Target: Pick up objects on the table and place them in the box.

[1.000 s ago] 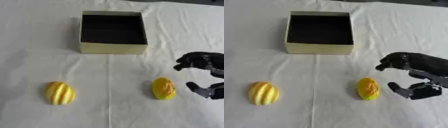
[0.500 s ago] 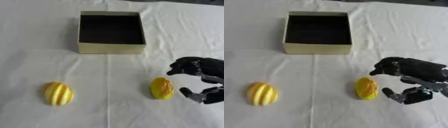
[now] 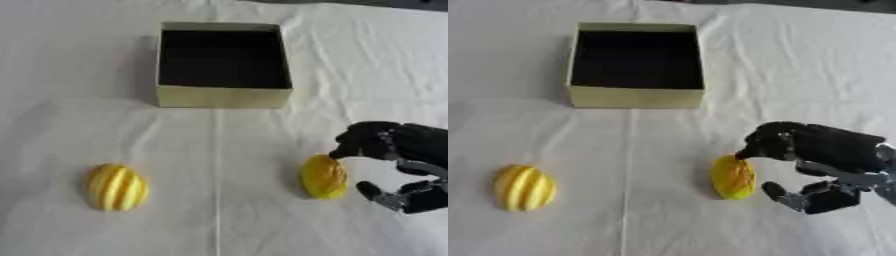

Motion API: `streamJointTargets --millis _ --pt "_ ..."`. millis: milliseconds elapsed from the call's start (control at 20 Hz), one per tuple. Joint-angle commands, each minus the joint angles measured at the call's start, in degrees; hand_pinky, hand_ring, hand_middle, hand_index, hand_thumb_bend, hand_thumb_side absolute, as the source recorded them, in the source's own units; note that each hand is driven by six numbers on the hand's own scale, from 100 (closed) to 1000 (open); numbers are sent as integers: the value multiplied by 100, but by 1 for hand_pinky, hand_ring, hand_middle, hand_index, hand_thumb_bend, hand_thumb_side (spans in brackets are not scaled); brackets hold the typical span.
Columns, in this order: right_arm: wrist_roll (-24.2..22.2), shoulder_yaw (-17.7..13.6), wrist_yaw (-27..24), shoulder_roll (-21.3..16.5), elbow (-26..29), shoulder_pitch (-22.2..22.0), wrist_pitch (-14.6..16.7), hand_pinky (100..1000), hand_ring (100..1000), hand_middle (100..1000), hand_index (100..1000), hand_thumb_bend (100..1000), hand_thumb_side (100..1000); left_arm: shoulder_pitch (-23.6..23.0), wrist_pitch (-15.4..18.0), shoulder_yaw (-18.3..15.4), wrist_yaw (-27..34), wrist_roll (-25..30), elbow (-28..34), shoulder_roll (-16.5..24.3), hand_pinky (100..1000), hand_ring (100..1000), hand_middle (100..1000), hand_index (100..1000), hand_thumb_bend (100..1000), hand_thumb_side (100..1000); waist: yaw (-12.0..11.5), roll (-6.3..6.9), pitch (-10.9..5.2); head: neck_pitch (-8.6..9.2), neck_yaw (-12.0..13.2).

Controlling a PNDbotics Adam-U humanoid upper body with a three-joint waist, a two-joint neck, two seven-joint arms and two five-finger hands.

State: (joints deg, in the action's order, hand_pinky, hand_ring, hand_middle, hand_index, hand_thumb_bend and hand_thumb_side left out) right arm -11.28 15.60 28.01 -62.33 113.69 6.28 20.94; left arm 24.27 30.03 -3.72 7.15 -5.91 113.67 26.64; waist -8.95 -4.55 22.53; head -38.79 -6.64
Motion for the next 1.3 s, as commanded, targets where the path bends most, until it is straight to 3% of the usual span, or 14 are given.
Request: streamJointTargets --millis 50,300,500,950,1100,1150,1300 --pt "28 1 128 -9 90 84 -109 951 904 773 915 100 187 53 -4 6 20 37 92 62 888 803 759 869 100 620 -8 32 -92 -9 -2" --pt "-1 80 230 144 90 208 -129 951 903 772 917 100 186 35 -22 16 25 66 92 37 888 802 757 868 100 622 -10 52 -58 -12 -19" --pt "-165 193 313 191 90 300 -159 951 903 777 914 100 250 37 -27 27 32 82 92 19 888 799 755 868 100 622 -22 67 -41 -9 -42" --pt "-659 382 294 335 90 473 -500 944 894 769 904 100 301 59 -48 58 71 123 92 -8 889 807 753 867 100 622 -58 78 -30 4 -81" --pt "-821 418 197 364 90 510 -633 925 865 697 861 100 204 66 -55 59 83 131 92 -13 888 807 751 866 100 622 -64 79 -31 -5 -86" --pt "-852 418 141 375 90 519 -690 923 862 688 856 100 208 65 -58 59 86 131 92 -13 888 807 751 866 100 622 -63 80 -31 -5 -87" --pt "-799 385 -44 429 90 566 -921 872 756 487 712 100 246 61 -67 65 91 137 92 -14 888 805 748 865 100 622 -57 86 -34 -3 -89"
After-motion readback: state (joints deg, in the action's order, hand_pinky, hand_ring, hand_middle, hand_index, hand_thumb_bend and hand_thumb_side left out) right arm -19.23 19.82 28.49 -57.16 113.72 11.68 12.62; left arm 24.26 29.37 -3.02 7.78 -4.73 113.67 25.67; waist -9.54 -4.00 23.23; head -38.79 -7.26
